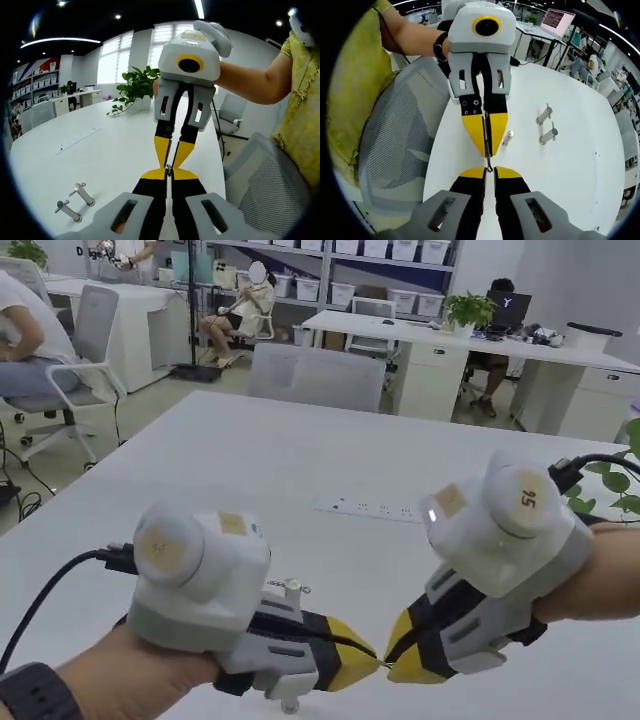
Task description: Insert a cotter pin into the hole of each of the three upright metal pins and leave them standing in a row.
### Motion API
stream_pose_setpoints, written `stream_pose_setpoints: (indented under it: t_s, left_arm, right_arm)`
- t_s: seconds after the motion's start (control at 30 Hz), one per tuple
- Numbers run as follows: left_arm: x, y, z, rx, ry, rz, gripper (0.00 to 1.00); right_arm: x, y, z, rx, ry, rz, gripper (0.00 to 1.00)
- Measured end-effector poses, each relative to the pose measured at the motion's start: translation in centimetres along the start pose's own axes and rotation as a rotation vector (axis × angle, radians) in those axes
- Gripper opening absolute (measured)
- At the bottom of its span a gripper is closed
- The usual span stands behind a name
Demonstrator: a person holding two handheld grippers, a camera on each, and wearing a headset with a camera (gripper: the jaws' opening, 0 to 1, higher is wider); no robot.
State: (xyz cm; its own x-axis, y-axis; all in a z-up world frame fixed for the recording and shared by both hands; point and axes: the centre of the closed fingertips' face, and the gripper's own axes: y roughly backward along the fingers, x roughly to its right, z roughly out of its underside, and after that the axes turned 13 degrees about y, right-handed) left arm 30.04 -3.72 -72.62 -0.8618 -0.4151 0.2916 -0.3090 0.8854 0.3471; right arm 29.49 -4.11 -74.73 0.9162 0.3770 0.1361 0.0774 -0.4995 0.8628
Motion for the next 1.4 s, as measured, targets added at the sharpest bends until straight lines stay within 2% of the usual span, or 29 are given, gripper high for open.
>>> stream_pose_setpoints:
  t_s: [0.3, 0.5, 0.67, 0.87, 1.03, 1.17, 1.33, 1.4]
  left_arm:
    - [1.4, 0.1, 0.0, -0.013, -0.076, 0.054, 0.0]
    - [2.5, 0.5, -0.6, 0.01, -0.138, 0.099, 0.0]
    - [2.7, 0.4, -0.4, -0.016, -0.167, 0.1, 0.0]
    - [2.3, 0.5, -0.4, -0.014, -0.168, 0.09, 0.0]
    - [1.8, 0.5, -0.6, -0.007, -0.17, 0.064, 0.0]
    - [1.3, 0.4, -0.6, 0.005, -0.137, 0.044, 0.0]
    - [1.2, 0.1, 0.0, -0.018, -0.149, 0.02, 0.0]
    - [1.1, 0.1, -0.1, -0.015, -0.151, 0.017, 0.01]
  right_arm:
    - [-1.2, 0.2, -0.4, 0.038, -0.026, -0.078, 0.06]
    - [-2.0, 0.5, -1.0, 0.075, -0.036, -0.127, 0.06]
    - [-2.3, 0.5, -1.0, 0.076, -0.041, -0.145, 0.04]
    - [-2.0, 0.8, -1.0, 0.069, -0.014, -0.123, 0.02]
    - [-1.3, 1.0, -0.9, 0.02, 0.046, -0.068, 0.01]
    - [-0.9, 1.0, -0.7, -0.022, 0.061, -0.03, 0.01]
    - [-0.8, 0.7, -0.2, -0.076, 0.061, -0.026, 0.01]
    - [-0.8, 0.8, -0.2, -0.077, 0.055, -0.027, 0.01]
